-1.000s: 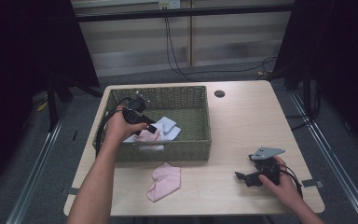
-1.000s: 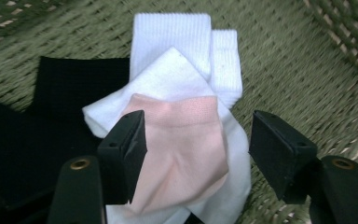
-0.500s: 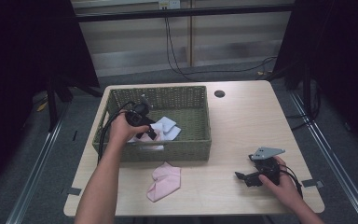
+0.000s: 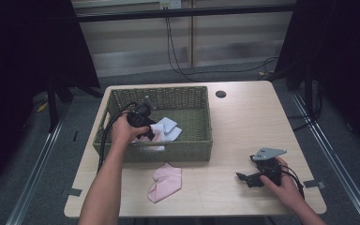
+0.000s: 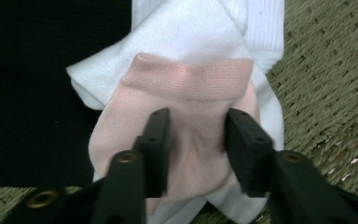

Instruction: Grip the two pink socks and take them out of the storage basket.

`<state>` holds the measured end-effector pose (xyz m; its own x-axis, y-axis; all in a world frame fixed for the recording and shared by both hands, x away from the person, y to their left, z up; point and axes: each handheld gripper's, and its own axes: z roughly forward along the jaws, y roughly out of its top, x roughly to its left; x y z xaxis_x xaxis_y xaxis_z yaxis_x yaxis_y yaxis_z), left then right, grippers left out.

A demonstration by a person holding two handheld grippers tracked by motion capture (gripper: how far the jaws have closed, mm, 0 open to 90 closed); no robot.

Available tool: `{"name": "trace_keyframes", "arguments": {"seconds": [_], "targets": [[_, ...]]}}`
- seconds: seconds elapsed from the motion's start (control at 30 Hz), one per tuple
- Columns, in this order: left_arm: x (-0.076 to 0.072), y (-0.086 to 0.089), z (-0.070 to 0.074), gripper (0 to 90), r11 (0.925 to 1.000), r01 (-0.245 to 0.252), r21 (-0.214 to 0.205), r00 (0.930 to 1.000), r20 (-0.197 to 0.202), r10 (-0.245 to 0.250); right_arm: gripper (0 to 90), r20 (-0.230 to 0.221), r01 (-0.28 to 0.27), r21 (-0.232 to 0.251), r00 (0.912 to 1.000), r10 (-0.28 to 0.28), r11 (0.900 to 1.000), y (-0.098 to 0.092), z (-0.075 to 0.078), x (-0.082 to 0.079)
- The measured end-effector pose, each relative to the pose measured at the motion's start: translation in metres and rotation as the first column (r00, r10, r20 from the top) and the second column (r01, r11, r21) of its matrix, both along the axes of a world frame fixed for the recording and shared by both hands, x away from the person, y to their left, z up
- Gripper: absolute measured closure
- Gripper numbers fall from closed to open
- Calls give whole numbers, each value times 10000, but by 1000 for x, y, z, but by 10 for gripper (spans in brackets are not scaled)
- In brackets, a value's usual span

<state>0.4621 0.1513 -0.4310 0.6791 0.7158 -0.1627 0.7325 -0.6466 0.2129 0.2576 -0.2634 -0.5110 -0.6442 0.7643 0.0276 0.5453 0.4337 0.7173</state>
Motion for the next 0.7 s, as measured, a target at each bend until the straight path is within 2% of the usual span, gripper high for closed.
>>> {"name": "trace_keyframes", "arguments": {"seconds": [0.1,0.23,0.33,0.7], "targets": [[-1,0,1,702,10000,44,-24,10000,80,-44,98,-16,14,-1,10000,-14,10000,0,0,0],[-1,-3,4,815,9996,196,-221,9993,314,-189,98,-12,5,8,10000,-5,10000,0,0,0],[-1,-4,6,858,9996,147,-243,9997,196,-143,98,1,6,5,10000,-6,10000,0,0,0],[-2,3,18,880,9983,-76,-573,9997,214,88,98,17,6,-8,10000,-6,10000,0,0,0]]}}
